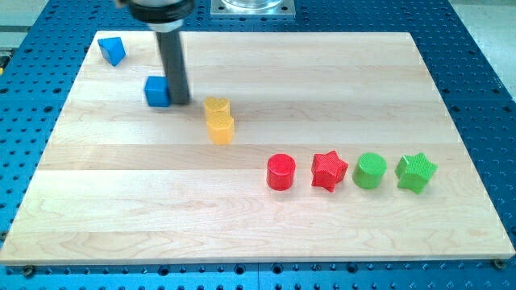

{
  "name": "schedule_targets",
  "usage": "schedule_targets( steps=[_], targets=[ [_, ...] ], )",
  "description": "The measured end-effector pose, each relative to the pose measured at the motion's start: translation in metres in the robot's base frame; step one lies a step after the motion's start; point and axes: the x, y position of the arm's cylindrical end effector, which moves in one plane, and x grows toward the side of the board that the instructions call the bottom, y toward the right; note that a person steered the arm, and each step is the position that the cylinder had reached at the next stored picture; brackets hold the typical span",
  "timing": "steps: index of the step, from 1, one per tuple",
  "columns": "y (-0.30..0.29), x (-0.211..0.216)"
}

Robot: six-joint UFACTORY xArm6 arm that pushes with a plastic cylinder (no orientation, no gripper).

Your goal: Move the blue blocks diagonally to the top left of the yellow heart

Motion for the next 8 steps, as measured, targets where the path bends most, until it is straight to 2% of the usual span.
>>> schedule_targets(
  steps=[1, 2, 6, 7, 8],
  targets=[
    [-0.022, 0.009],
    [-0.032, -0.015],
    [-0.041, -0.037],
    [-0.064, -0.044],
    [-0.052, -0.043]
  ],
)
